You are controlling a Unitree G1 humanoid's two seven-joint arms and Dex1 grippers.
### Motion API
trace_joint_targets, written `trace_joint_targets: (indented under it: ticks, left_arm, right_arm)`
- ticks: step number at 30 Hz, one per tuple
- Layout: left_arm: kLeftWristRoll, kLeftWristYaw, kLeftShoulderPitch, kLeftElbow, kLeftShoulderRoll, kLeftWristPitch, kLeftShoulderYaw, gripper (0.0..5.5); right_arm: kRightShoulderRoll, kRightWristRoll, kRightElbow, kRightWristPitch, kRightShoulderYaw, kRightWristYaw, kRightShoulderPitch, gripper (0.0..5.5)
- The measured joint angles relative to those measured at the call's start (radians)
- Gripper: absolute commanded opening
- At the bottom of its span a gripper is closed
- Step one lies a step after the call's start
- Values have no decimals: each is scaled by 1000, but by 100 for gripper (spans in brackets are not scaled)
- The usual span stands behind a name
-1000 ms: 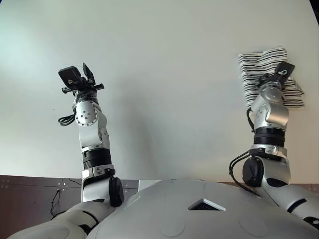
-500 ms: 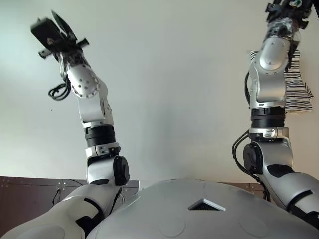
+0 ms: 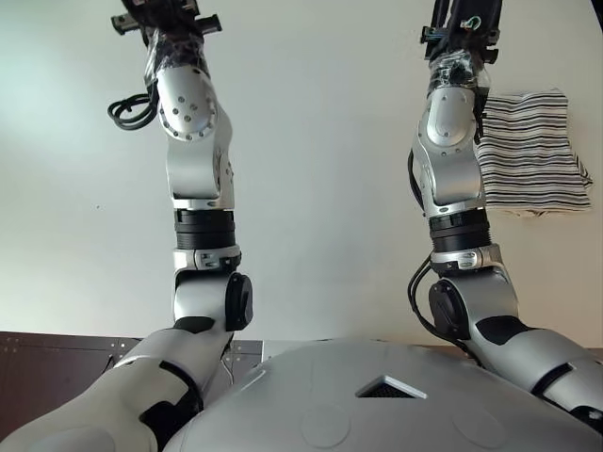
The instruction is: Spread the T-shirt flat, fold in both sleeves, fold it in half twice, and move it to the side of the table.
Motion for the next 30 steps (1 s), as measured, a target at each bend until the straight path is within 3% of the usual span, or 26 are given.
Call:
trace_joint_targets:
  ticks: [8, 13, 18, 25, 30]
  left_arm:
    - [-4, -36, 0, -26, -107, -23, -87, 299]
    - [-1, -5, -21, 13, -144, -60, -74, 299]
    - [-1, 36, -39, 85, -182, -120, -54, 304]
    - [2, 72, -76, 128, -201, -166, -42, 304]
    - [30, 66, -76, 128, -195, -159, -61, 359]
  right_arm:
    - [34, 15, 30, -8, 3, 29, -62, 241]
    - [29, 22, 87, -28, 5, 82, -123, 241]
    - [40, 57, 127, -20, -1, 128, -145, 331]
    - [27, 52, 135, -36, 12, 155, -186, 331]
    - [39, 51, 135, -40, 16, 137, -188, 334]
